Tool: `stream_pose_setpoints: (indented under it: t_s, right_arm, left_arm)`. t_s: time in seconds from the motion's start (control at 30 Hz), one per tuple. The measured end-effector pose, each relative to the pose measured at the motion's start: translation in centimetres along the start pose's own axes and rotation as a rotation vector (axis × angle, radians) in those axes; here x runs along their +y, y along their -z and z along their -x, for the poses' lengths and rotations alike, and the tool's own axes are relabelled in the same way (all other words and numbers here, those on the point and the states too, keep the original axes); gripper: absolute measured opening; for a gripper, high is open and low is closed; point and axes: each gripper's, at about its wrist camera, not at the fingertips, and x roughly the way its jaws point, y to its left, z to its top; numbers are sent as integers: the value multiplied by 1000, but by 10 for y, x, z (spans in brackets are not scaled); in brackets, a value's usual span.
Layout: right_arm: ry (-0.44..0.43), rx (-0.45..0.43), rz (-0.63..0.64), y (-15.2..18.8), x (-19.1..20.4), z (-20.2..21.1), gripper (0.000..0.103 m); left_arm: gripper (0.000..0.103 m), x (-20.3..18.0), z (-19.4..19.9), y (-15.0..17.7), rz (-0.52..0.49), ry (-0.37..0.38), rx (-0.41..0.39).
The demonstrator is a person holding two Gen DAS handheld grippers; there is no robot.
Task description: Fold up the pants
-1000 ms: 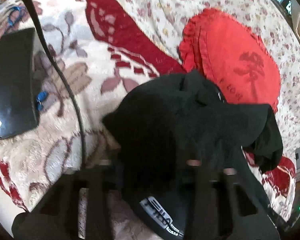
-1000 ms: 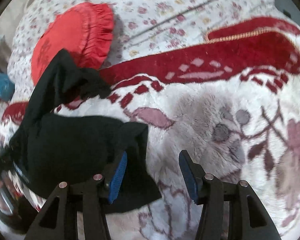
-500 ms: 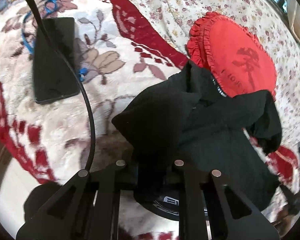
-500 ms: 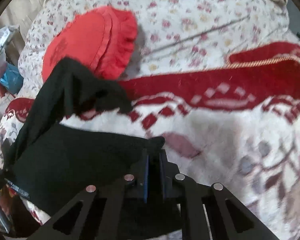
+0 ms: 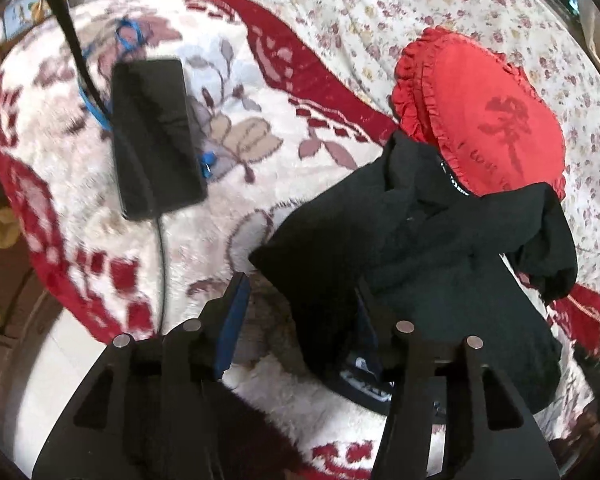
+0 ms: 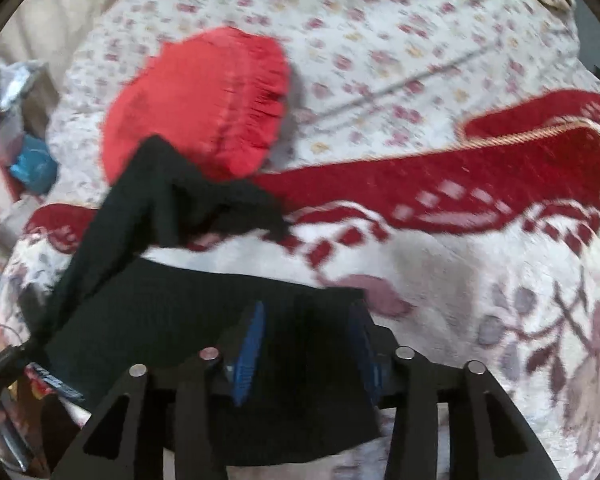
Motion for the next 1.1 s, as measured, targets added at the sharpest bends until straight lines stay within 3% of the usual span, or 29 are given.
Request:
stream_pose_setpoints:
  t_s: [0.13,0.3,0.5,0.7,0.77,0.9,1.1]
  right_arm:
    - [-80,28,47,0,33,-7,44]
    - [-145,89,122,7,77,-28,44]
    - [-188,149,219,21,115,-46,46]
    - [-181,254,245,38,122,-78,51]
    - [-190,241,243,40,123,-80,54]
    - [-220,253,221,28,127,-77,55]
    - [-298,184,275,-18,161,-66,56]
  left_arm:
    - [50,-6,26,-3,-39,-32,-75]
    - [50,-14,34,-7,-62,-20,-85]
    - [50,-26,11,1,-83,-21,-50]
    - [50,-27,-31,6,-99,-67,31]
    - [51,-24,-42,5,-91,-74,51]
    - [52,-22,-42,-1,-96,-86,49]
    - [52,-22,-40,-19,-95,-64,49]
